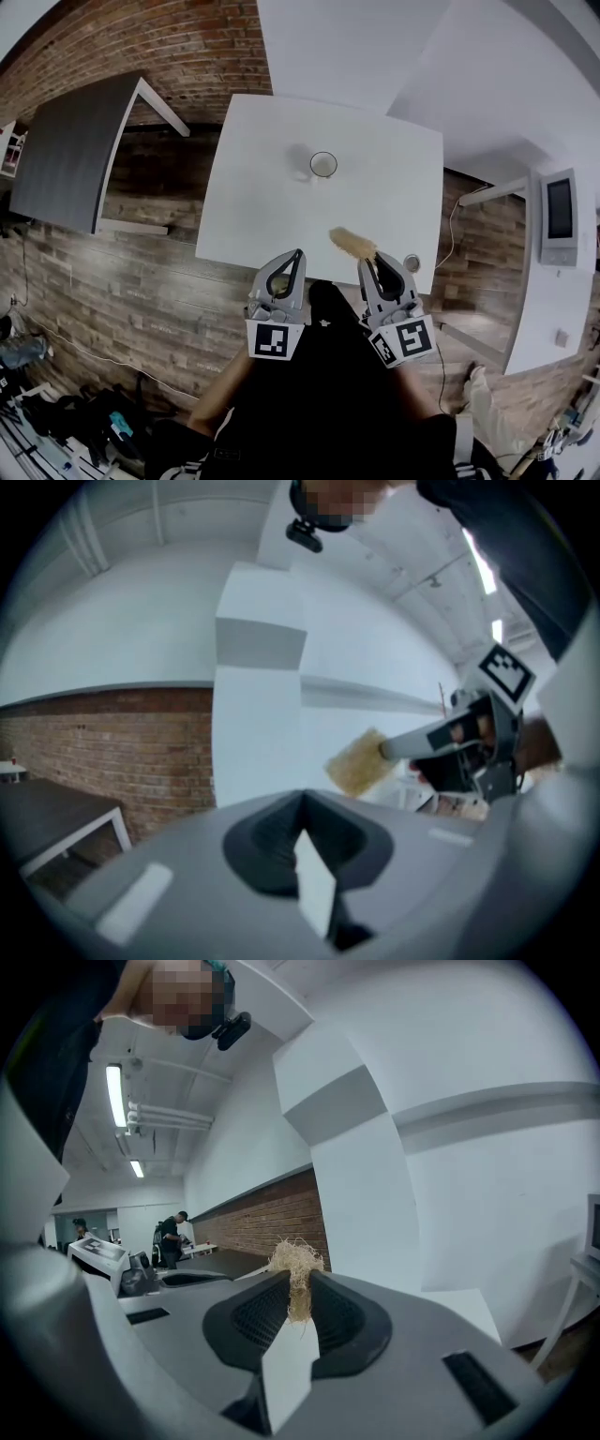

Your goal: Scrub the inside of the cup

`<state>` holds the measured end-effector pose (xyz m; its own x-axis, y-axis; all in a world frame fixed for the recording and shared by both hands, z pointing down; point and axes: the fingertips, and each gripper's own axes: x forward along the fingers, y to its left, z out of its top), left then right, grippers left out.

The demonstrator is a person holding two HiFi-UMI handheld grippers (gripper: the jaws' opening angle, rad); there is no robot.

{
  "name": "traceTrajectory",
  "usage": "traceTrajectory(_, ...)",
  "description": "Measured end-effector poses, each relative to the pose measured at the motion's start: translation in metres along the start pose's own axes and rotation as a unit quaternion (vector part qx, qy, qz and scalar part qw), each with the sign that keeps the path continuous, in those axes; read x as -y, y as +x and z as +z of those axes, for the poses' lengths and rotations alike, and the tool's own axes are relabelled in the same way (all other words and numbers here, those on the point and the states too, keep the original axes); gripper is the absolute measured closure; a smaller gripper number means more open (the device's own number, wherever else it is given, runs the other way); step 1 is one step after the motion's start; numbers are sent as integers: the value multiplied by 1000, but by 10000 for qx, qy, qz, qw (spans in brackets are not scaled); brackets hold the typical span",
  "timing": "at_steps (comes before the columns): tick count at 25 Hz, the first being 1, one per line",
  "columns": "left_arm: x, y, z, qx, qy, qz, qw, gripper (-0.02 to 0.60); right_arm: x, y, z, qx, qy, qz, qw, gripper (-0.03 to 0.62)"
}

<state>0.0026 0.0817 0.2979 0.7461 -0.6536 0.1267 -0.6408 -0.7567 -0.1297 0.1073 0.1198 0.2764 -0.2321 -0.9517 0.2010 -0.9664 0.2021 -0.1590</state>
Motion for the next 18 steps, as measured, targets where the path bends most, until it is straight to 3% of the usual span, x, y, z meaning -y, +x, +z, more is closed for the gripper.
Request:
traceTrajectory(7, 1, 52, 3, -148, 63, 382, 9991, 578, 52, 30, 10, -127, -175, 405, 9989, 539)
traceTrajectory(10, -2, 62, 8, -143, 901, 131, 9957, 578, 62, 41, 6, -172, -179, 388, 9989, 537)
traceTrajectory(11, -9, 59, 4, -256, 1014, 92, 9945, 578, 58, 47, 1, -197, -102, 399, 9990, 537)
traceTrajectory(15, -15, 74, -32, -829, 268, 288, 9958, 578, 67, 63, -10, -374, 41, 458, 9982, 537)
traceTrajectory(18, -17, 92, -44, -760, -58, 271, 9967, 578, 76, 73, -12, -498, -48, 352, 9981, 537)
